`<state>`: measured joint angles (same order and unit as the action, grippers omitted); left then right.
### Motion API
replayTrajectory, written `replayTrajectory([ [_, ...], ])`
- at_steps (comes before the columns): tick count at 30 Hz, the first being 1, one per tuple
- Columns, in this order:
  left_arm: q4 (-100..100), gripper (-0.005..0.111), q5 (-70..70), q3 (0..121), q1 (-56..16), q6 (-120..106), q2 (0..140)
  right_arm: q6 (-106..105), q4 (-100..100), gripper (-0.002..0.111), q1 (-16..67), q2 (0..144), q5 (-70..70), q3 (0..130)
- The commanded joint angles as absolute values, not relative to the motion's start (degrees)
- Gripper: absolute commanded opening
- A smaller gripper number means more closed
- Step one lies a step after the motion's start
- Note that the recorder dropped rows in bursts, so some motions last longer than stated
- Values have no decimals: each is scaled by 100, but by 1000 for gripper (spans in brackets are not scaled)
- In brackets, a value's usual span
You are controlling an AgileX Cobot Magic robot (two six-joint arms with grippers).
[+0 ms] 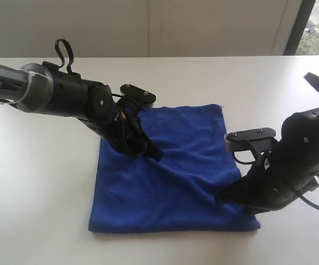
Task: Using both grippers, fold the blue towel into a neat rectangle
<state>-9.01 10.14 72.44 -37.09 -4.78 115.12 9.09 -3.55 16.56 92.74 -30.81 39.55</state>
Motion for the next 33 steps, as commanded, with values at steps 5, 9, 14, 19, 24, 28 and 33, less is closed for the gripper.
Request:
replayTrajectory([
  [5, -847, 0, 1779, 7205, -3665, -449, 11099, 921, -293, 0, 1662, 8550, -2730, 4364],
  [9, -847, 0, 2171, 7205, -3665, -473, 10698, 921, -293, 0, 1662, 8413, -2408, 4501],
  [14, -874, 0, 2794, 7205, -3676, -473, 10367, 921, -293, 0, 1662, 8794, -1975, 4520],
  [19, -998, 0, 3562, 7195, -3789, -473, 10324, 921, -293, 0, 1662, 9469, -1988, 4529],
  [24, -1039, 0, 3750, 7062, -4155, -473, 10336, 921, -302, 0, 1662, 9930, -1963, 4529],
  [28, -1039, 0, 3741, 6975, -4312, -486, 10336, 921, -302, 0, 1662, 10190, -2031, 4529],
  [33, -1009, 0, 3918, 6975, -4309, -486, 10336, 921, -302, 0, 1662, 10015, -2447, 4703],
])
